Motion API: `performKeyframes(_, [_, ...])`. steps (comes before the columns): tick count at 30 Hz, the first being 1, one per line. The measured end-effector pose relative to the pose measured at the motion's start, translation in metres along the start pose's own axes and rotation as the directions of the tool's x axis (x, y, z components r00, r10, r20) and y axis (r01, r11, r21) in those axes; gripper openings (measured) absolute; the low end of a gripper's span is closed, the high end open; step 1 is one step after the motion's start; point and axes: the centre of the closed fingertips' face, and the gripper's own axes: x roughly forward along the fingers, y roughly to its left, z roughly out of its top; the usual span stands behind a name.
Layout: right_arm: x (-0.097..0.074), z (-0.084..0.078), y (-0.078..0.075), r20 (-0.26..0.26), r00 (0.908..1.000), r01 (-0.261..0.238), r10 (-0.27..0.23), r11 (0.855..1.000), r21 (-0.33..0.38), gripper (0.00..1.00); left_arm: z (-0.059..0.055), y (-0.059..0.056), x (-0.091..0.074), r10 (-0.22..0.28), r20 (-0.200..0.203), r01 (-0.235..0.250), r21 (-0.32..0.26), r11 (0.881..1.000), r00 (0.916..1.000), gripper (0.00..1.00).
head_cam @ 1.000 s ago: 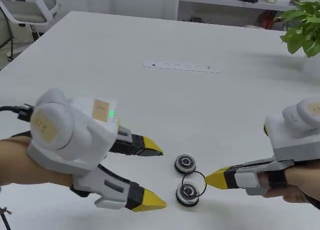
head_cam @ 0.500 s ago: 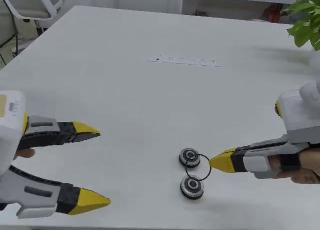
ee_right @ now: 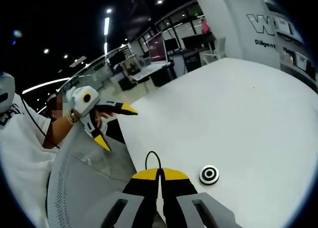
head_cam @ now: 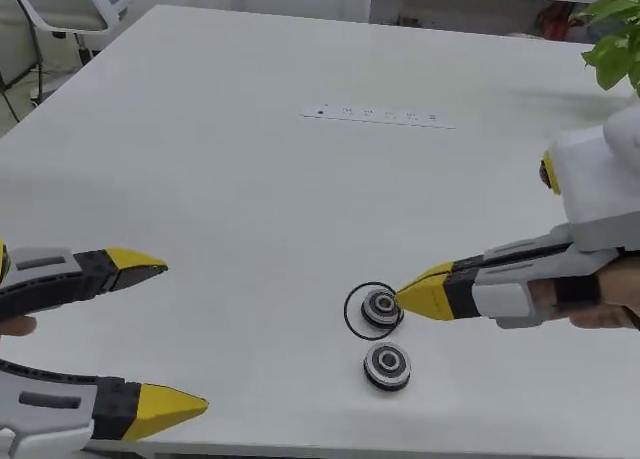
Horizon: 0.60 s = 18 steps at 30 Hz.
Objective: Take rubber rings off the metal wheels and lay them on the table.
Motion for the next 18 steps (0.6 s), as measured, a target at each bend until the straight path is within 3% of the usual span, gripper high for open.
performKeyframes(12, [0.030, 0.017, 0.006, -0.038, 0.9987, -0.037, 0.034, 0.997, -0.064, 0.00, 0.000, -0.003, 0.001, 0.013, 0.035, -0.011, -0.046, 0.999, 0.9993, 0.81])
performKeyframes(18, [0.047, 0.013, 0.006, -0.080, 0.9958, -0.049, 0.043, 0.996, -0.069, 0.00, 0.001, -0.004, 0.002, 0.005, 0.049, -0.002, -0.067, 0.998, 0.9988, 0.88])
